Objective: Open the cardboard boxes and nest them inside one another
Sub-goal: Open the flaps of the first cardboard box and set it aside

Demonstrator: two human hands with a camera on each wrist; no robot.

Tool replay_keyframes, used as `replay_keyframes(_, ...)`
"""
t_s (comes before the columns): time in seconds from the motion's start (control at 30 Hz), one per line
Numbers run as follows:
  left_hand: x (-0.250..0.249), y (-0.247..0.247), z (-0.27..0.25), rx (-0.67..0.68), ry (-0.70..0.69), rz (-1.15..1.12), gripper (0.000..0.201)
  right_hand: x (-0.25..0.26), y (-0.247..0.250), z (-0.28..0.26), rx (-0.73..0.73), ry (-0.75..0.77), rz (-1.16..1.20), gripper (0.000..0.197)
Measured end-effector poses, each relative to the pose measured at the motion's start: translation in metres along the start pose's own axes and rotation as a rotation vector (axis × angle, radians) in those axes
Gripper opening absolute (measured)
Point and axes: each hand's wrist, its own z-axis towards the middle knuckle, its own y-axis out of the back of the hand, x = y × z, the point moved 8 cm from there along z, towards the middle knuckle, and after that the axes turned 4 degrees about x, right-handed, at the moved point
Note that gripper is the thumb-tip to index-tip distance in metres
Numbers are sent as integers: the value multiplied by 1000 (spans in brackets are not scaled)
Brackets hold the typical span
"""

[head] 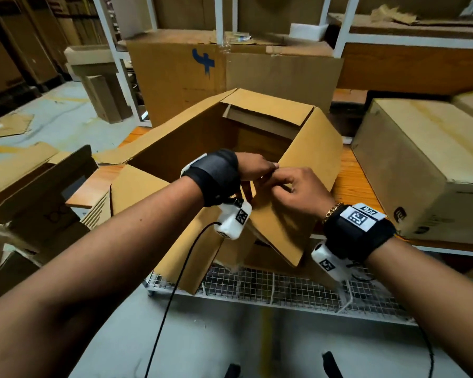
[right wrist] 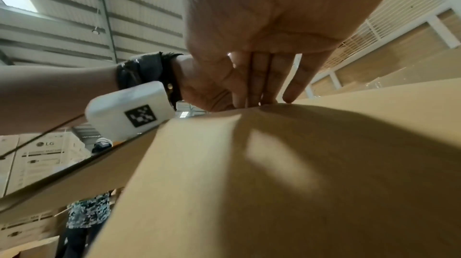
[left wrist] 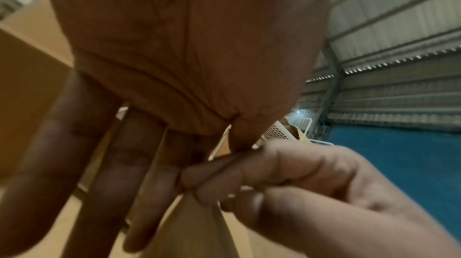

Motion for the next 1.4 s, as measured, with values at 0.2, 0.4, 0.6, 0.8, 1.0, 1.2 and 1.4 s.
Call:
replay_keyframes(0.2,6,-10,-11,-52,-12,90,53,-30,10,24,82,-88,-165,30)
replay_keyframes(0.4,33,-23,-16,-16,14,438,54,-62,20,51,371,-203,-451,57)
replay_keyframes(0.6,123,18,-67,-21,176,469,61,-78,21,64,391,-220,-579,58)
replay_keyframes(0.8,189,62,-108,-169,448,487,70,-55,0,64,389,-136,-596,60)
replay_keyframes(1.0,126,36,-53,-347,201,482,82,-36,-10,66,520,-159,-514,65)
replay_keyframes(1.2,90,24,-12,-432,79,610,58,-23,7,91,671,-218,-453,60)
replay_keyframes(1.4,95,19,2,-402,-2,612,42,7,-16,146,656,-171,-701,37)
